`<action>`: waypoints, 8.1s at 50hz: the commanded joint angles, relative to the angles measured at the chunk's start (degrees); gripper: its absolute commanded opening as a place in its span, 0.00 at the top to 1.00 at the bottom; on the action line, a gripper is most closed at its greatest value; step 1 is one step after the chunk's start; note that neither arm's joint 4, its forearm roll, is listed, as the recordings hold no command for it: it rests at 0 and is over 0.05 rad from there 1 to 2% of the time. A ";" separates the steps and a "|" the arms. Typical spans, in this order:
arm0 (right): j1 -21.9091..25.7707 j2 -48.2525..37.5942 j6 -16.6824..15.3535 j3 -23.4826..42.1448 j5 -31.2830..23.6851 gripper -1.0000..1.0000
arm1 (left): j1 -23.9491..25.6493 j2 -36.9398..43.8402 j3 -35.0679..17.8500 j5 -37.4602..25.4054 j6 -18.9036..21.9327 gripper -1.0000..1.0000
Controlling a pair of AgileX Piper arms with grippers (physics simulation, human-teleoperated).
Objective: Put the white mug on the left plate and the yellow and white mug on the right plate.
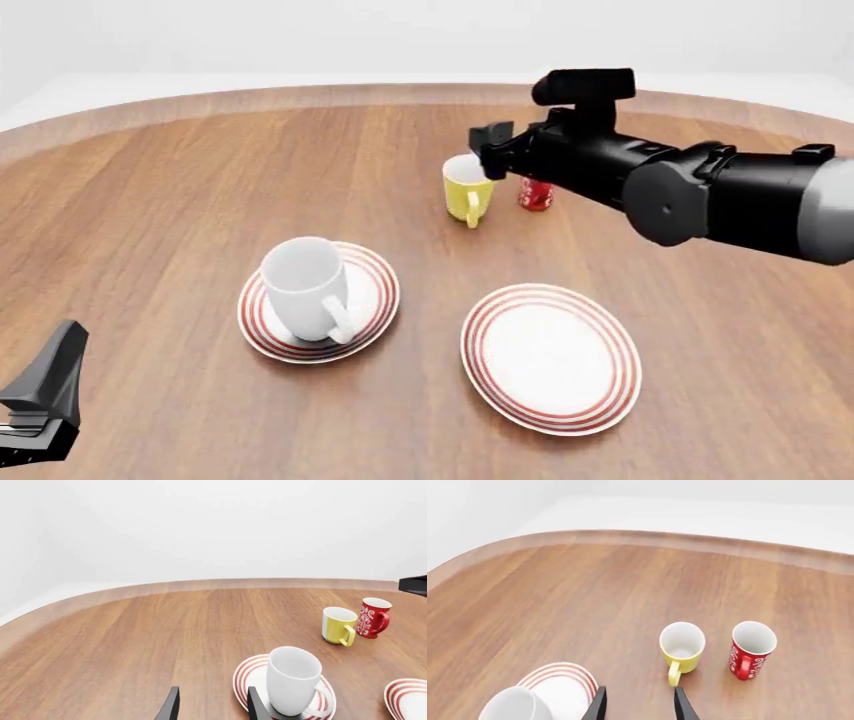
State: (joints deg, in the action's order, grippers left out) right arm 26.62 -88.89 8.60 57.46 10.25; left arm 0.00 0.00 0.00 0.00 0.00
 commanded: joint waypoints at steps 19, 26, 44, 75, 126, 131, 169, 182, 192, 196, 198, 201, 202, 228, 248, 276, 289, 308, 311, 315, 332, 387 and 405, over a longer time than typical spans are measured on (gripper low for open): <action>-3.52 -8.53 0.43 7.23 -2.31 0.00 | 0.00 0.00 0.00 0.00 0.00 0.00; -4.02 -10.68 0.65 8.10 -2.21 0.00 | 0.00 0.00 0.00 0.00 0.00 0.00; -4.88 -13.73 0.48 11.17 -4.29 0.00 | 0.00 0.00 0.00 0.00 0.00 0.00; -4.06 -23.25 -0.76 21.94 -8.48 0.00 | 0.00 0.00 0.00 0.00 0.00 0.00; -4.68 -27.42 3.14 23.12 -9.17 0.00 | 0.00 0.00 0.00 0.00 0.00 0.00; -4.61 -28.08 3.33 23.50 -9.36 0.00 | 0.00 0.00 0.00 0.00 0.00 0.00; -5.23 -32.61 1.04 26.53 -11.82 0.00 | 0.00 0.00 0.00 0.00 0.00 0.00; -5.31 -33.93 -0.60 28.44 -14.16 0.00 | 0.00 0.00 0.00 0.00 0.00 0.00; -5.16 -34.94 -1.01 29.90 -16.34 0.00 | 0.00 0.00 0.00 0.00 0.00 0.00; -5.24 -35.16 -1.22 30.42 -16.90 0.00 | 0.00 0.00 0.00 0.00 0.00 0.00; -5.24 -35.39 -1.22 30.50 -17.09 0.00 | 0.00 0.00 0.00 0.00 0.00 0.00; -5.24 -35.67 -1.07 30.56 -17.36 0.00 | 0.00 0.00 0.00 0.00 0.00 0.00; -5.30 -35.82 -0.86 30.79 -17.70 0.00 | 0.00 0.00 0.00 0.00 0.00 0.00; -5.81 -38.37 -2.22 34.23 -22.20 0.00 | 0.00 0.00 0.00 0.00 0.00 0.00; -6.78 -39.94 -4.94 36.31 -24.84 0.00 | 0.00 0.00 0.00 0.00 0.00 0.00; -6.05 -40.38 -3.72 36.85 -25.47 1.00 | 0.00 0.00 0.00 0.00 0.00 0.00; -5.91 -39.50 -3.63 35.97 -25.02 1.00 | 0.00 0.00 0.00 0.00 0.00 0.00; -7.25 -32.81 -3.82 30.14 -22.91 1.00 | 0.00 0.00 0.00 0.00 0.00 0.00; -7.63 -30.69 -3.77 28.16 -22.30 1.00 | 0.00 0.00 0.00 0.00 0.00 0.00; -7.84 -27.95 -3.78 25.60 -21.66 1.00 | 0.00 0.00 0.00 0.00 0.00 0.00; -8.07 -12.02 -4.42 10.42 -18.77 1.00 | 0.00 0.00 0.00 0.00 0.00 0.00; -9.72 26.47 -6.96 -23.13 -23.23 1.00 | 0.00 0.00 0.00 0.00 0.00 0.00; -9.13 26.97 -7.14 -27.62 -21.74 1.00 | 0.00 0.00 0.00 0.00 0.00 0.00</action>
State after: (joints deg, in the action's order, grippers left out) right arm 17.29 -62.94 1.30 32.15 -12.01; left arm 0.00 0.00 0.00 0.00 0.00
